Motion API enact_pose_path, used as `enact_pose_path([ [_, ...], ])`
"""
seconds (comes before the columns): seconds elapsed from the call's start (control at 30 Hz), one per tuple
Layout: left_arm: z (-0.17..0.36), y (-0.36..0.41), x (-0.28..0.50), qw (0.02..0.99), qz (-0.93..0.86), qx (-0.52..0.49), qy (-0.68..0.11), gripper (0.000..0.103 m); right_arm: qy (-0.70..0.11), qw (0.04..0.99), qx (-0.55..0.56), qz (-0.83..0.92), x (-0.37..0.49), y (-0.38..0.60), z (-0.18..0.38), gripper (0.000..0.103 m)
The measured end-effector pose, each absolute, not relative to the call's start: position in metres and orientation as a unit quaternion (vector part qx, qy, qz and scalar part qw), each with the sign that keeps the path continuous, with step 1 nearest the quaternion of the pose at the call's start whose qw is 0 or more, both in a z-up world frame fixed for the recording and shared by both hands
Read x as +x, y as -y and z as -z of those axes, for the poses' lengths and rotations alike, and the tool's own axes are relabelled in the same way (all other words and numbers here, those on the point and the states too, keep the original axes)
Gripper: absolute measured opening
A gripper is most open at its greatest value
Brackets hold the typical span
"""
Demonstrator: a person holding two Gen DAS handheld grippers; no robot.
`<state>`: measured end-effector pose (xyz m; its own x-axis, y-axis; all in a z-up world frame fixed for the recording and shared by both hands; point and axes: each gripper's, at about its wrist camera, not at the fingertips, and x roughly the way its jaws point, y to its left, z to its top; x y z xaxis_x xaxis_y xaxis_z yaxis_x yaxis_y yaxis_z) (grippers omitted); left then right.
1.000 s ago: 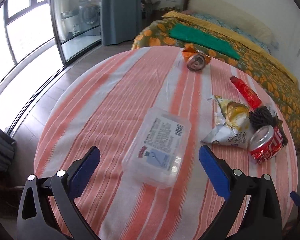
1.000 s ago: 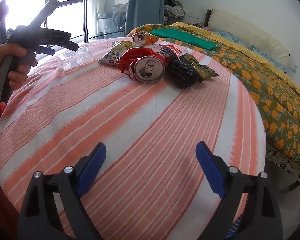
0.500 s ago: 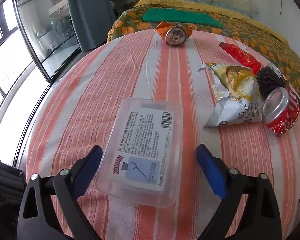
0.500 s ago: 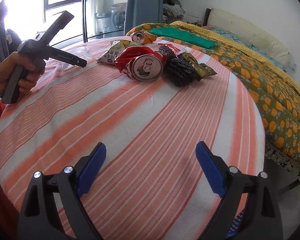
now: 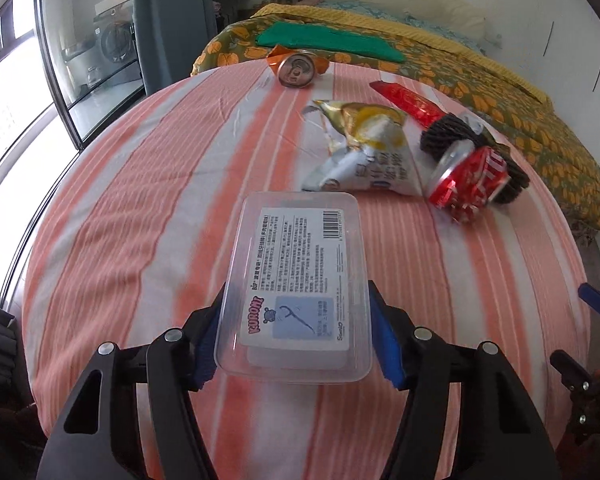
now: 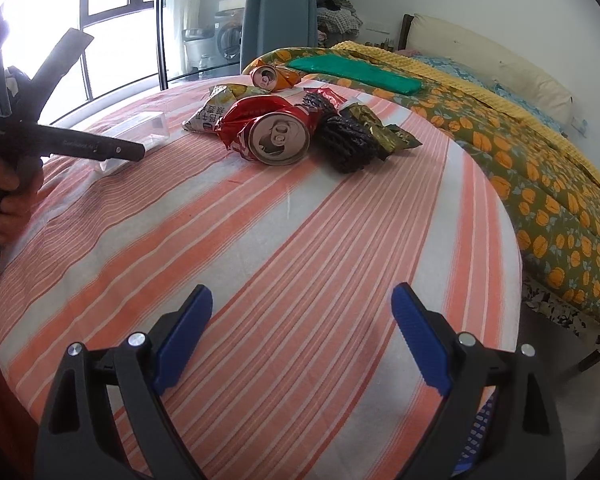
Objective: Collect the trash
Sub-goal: 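Lower the left tool onto the clear plastic box and close on it, then grasp the black rope bundle with the right tool while the left tool holds the box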
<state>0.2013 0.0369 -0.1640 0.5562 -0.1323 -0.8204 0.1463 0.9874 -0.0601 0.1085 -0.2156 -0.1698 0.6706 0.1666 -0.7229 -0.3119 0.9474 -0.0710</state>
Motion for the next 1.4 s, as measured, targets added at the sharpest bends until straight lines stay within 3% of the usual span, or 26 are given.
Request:
enact_pose_path([
  [0.2,0.168,-0.025,0.19,0.883,0.083,0.013,-0.461,0.064,-0.388,0.907,-0.098,-0.131,0.109,0.214,0.174,0.088],
  [0.33,0.169,-0.026,0.191,0.884,0.079,0.014,-0.461,0.075,-0.39,0.907,-0.098,-0.129,0.11,0.213,0.175,0.088],
  [0.53,0.171,-0.024,0.193,0.882,0.071,0.026,-0.464,0.081,-0.396,0.907,-0.086,-0.118,0.117,0.222,0.176,0.088],
  [0.83,0.176,-0.021,0.198,0.882,0.059,0.037,-0.466,0.087,-0.367,0.922,-0.081,-0.091,0.18,0.254,0.145,0.088],
  [1.07,0.178,-0.02,0.202,0.884,0.053,0.034,-0.464,0.091,-0.389,0.901,-0.133,-0.14,0.245,0.225,0.147,0.067],
  [1.2,0.178,-0.02,0.203,0.884,0.053,0.034,-0.463,0.091,-0.39,0.899,-0.133,-0.147,0.262,0.213,0.152,0.062],
  [1.27,0.178,-0.02,0.203,0.884,0.053,0.034,-0.464,0.091,-0.4,0.895,-0.128,-0.149,0.266,0.212,0.155,0.042],
  [1.4,0.178,-0.02,0.203,0.884,0.054,0.035,-0.464,0.091,-0.414,0.895,-0.084,-0.143,0.252,0.224,0.15,0.036],
])
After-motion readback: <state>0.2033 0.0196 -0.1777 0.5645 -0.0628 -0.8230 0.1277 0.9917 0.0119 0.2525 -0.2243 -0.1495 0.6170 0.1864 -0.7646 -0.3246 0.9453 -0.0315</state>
